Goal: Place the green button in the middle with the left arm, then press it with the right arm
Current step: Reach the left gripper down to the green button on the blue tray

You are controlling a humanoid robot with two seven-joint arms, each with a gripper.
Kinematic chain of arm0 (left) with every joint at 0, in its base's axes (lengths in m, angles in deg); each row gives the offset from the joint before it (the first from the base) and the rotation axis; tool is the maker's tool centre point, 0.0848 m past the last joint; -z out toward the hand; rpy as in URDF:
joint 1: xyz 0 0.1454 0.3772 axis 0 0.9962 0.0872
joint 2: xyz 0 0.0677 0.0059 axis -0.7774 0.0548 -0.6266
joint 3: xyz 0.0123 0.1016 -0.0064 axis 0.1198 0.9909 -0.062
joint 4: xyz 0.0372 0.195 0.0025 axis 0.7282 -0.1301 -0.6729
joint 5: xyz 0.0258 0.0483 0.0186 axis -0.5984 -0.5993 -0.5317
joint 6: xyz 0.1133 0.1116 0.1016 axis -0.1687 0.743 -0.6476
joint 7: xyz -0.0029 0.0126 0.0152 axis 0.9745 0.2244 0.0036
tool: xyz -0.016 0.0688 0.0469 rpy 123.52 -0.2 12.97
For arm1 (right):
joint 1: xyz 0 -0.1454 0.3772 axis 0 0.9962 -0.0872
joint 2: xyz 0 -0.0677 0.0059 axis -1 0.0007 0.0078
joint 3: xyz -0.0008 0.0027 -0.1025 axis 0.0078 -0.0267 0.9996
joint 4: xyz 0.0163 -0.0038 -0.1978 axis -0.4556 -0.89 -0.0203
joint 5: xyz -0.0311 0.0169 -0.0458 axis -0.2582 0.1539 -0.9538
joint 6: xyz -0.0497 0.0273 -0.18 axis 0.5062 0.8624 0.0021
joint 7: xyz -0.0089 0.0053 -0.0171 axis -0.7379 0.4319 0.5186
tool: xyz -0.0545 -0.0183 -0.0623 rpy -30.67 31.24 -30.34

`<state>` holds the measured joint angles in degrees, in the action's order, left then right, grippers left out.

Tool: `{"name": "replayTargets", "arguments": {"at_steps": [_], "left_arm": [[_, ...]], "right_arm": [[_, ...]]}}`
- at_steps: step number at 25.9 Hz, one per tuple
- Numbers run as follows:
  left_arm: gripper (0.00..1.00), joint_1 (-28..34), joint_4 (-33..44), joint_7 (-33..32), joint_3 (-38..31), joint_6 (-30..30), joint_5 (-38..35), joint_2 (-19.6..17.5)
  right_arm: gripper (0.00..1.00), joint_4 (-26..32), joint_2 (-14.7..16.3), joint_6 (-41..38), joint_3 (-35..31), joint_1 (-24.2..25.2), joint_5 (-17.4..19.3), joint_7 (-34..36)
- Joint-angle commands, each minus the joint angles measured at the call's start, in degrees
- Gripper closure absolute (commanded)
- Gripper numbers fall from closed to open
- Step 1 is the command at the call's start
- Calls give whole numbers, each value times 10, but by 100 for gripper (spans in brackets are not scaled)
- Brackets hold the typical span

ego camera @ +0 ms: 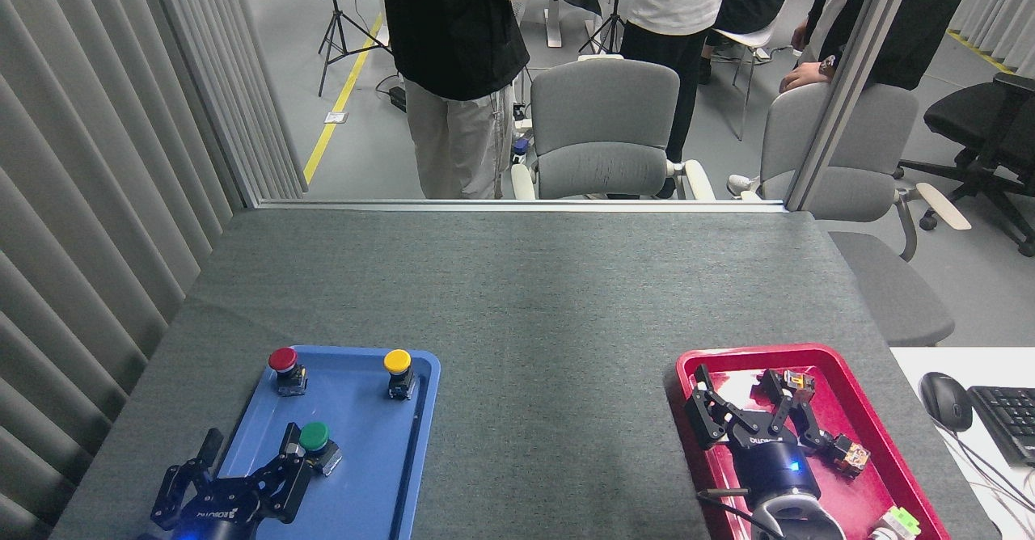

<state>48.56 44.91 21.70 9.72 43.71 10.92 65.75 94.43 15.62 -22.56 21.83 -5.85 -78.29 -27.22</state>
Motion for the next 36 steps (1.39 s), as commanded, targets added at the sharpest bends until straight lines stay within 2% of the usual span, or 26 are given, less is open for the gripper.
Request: {"name": "replayTargets", "arguments": {"at_steps": [1, 4, 6, 9, 13, 17, 21, 24, 29, 32, 36], "left_arm": [[0, 3, -2, 7, 2, -9, 0, 6], [0, 7, 16, 35, 1, -4, -1, 6], [0, 8, 20, 55, 1, -7, -1, 7], [0, 10, 17, 58, 0, -4, -1, 7], [0, 10, 17, 58, 0, 3, 0, 5], [0, 12, 20, 57, 7, 7, -5, -3], [0, 17, 18, 63, 37, 9, -4, -12], [0, 23, 17, 91, 69, 0, -2, -23], [0, 39, -1, 102, 123, -36, 1, -77], [0, 36, -26, 100, 132, -32, 3, -82], [0, -8, -96, 100, 160, -8, 4, -77]], "right_arm": [[1, 24, 3, -1, 1, 5, -1, 5], [2, 18, 2, 8, -1, -7, -7, 6], [1, 20, -2, 23, 2, -12, -27, 6], [2, 22, -5, 34, 23, -6, -31, 7], [1, 56, -6, 82, 77, 25, -43, 6], [1, 83, -6, 93, 97, 62, -47, 5], [1, 83, -7, 95, 101, 65, -54, 4], [1, 84, -6, 96, 101, 65, -55, 3], [1, 91, 3, 96, 101, 65, -73, 5], [1, 93, 8, 95, 102, 67, -74, 7], [0, 104, 7, 93, 105, 73, -75, 5]]}}
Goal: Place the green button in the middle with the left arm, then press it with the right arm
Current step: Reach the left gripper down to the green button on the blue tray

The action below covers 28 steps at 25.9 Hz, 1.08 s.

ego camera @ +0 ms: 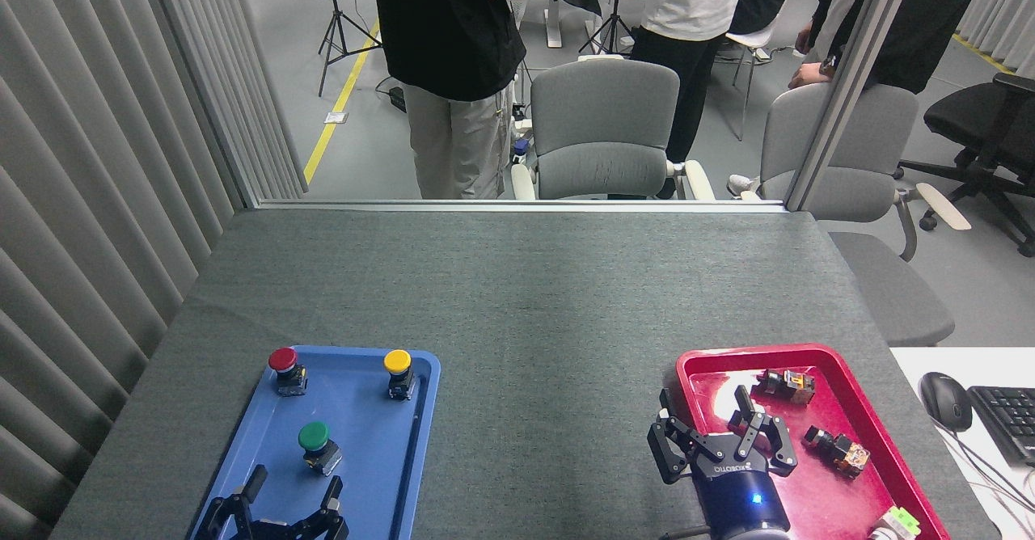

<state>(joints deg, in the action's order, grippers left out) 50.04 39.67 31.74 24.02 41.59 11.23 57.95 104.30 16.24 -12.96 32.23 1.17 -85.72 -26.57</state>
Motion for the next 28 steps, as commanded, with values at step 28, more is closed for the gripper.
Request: {"name": "replayTargets", "arguments": {"at_steps": [28], "left_arm": [[9, -187, -283, -6, 29, 57, -9, 33]], "right_arm": [[1, -3, -14, 15, 1, 7, -40, 2]]}}
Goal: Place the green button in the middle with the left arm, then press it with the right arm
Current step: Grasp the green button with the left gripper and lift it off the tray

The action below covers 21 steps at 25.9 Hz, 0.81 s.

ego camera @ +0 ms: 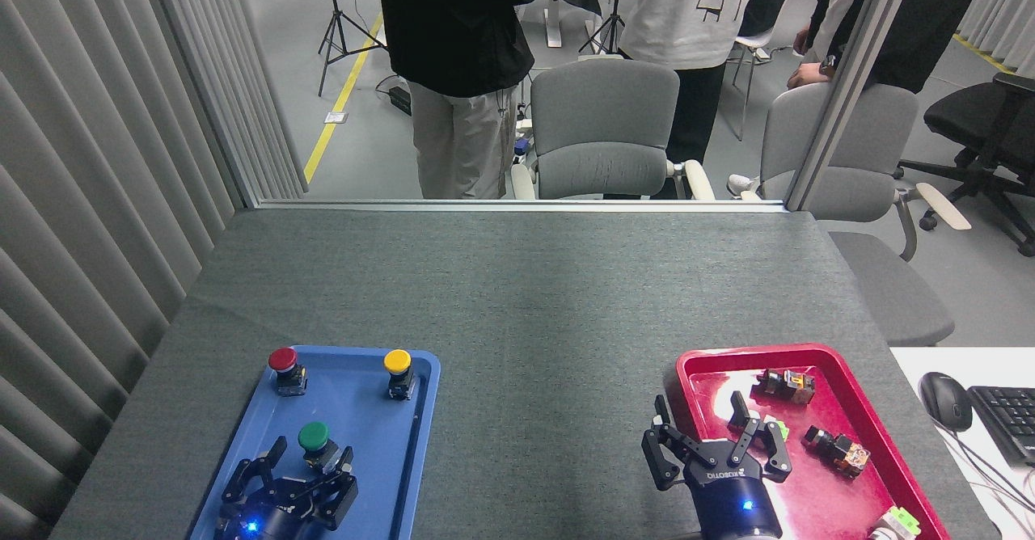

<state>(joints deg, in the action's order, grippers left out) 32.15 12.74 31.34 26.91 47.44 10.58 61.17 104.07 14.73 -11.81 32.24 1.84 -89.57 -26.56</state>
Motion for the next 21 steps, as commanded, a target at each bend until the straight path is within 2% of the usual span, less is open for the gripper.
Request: {"name": "replayTargets", "arguments": {"at_steps": [1, 3, 5, 12, 14, 16, 18, 21], "left_arm": [[12, -11, -17, -4, 0, -1, -2, 1], [16, -13, -24, -5, 0, -1, -1, 2], [26, -15, -30, -5, 2, 0, -2, 1], [89, -15, -29, -3, 4, 26, -3, -4], [99, -14, -27, -3, 6, 37, -4, -7], [100, -13, -12, 5, 6, 54, -5, -10], [100, -9, 41, 12, 6, 75, -7, -20], [100, -12, 116, 56, 6, 83, -1, -28]], "right_arm": [[1, -3, 0, 4, 1, 0, -5, 2], [1, -3, -1, 4, 1, 0, -20, 3], [1, -3, -2, 5, 0, 0, -33, 5], [1, -10, -10, 6, -4, -3, -33, 7], [1, -10, -11, 6, -4, -4, -33, 7], [1, -10, -14, 6, -4, -4, -35, 7], [1, -10, -17, 5, -3, -2, -37, 8], [1, -13, -16, 4, -4, 0, -38, 15]]}}
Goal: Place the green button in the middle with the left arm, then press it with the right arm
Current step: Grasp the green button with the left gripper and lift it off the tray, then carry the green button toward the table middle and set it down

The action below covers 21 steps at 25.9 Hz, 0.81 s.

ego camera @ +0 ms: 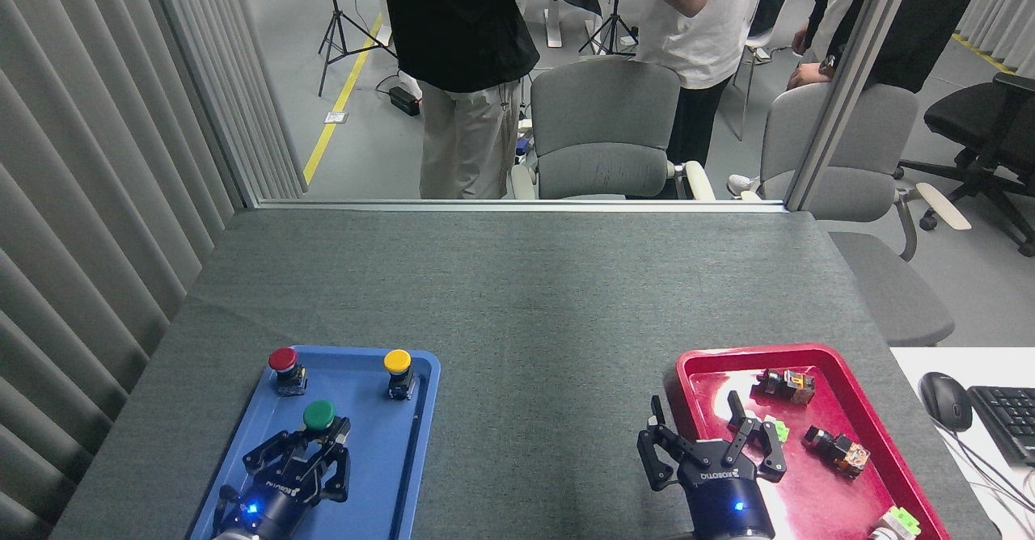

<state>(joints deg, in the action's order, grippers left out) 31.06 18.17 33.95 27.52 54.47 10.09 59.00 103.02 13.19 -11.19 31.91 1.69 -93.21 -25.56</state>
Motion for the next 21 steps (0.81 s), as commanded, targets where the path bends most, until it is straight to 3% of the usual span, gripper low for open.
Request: {"name": "replayTargets", "arguments": {"at_steps": [1, 4, 9, 12, 15, 21], "left_arm": [[100, -6, 67, 36, 8, 13, 5, 0], [100, -56, 52, 41, 90, 5, 0, 50], [100, -114, -82, 41, 188, 3, -5, 139], [100, -155, -186, 41, 208, 1, -9, 190], [100, -171, -241, 41, 209, -20, -13, 239], [100, -182, -304, 38, 213, -27, -24, 277]], "right_arm": [[1, -9, -2, -3, -2, 2, -2, 3], [1, -18, -2, -7, -5, -5, -2, 1], [1, -18, -2, -1, -4, -7, 1, 5], [1, -19, -1, -1, -4, -7, 1, 3], [1, -19, -2, -2, -5, -8, 1, 0], [1, -20, 3, -3, -13, -6, 2, 0]]}}
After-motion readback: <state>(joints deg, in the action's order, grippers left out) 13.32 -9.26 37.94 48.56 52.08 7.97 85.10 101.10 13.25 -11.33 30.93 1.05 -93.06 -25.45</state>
